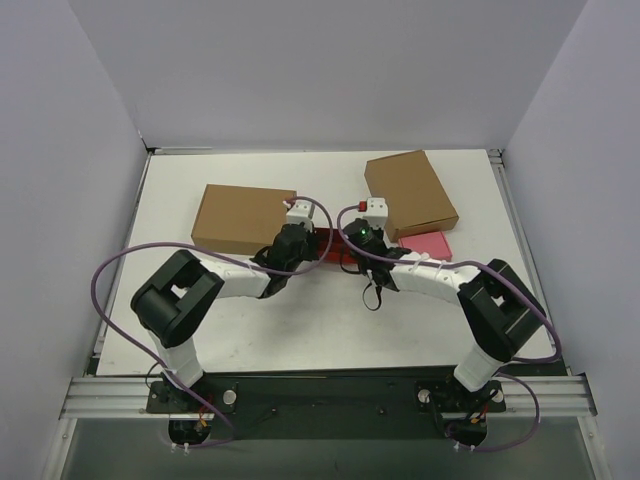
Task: Fold the paper box
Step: Close the paper box at the center of the board.
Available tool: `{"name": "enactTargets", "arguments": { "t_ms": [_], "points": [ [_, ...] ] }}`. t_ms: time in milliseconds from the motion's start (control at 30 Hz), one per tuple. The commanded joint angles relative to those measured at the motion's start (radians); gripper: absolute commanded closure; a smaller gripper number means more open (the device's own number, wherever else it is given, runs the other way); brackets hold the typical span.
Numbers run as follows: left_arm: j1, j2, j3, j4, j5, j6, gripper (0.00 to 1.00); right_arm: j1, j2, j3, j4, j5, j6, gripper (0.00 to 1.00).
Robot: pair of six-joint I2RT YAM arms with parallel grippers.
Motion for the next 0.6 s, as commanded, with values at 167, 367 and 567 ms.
{"name": "enactTargets", "arguments": {
  "t_ms": [167, 367, 567],
  "points": [
    [-0.046, -0.036, -0.111, -0.039, 0.133, -0.039, 1.0, 0.072, -0.003, -0.005, -0.063, -0.084, 0.069, 0.93],
    [-0.065, -0.094, -0.176, -0.027, 0.033, 0.03, 1.0, 0.104, -0.075, 0.03, -0.175, -0.066, 0.049, 0.7],
    [-0.075, -0.102, -0.205, -0.006, -0.02, 0.062, 1.0, 0.129, -0.192, 0.032, -0.332, -0.127, 0.064, 0.49]
  ]
}}
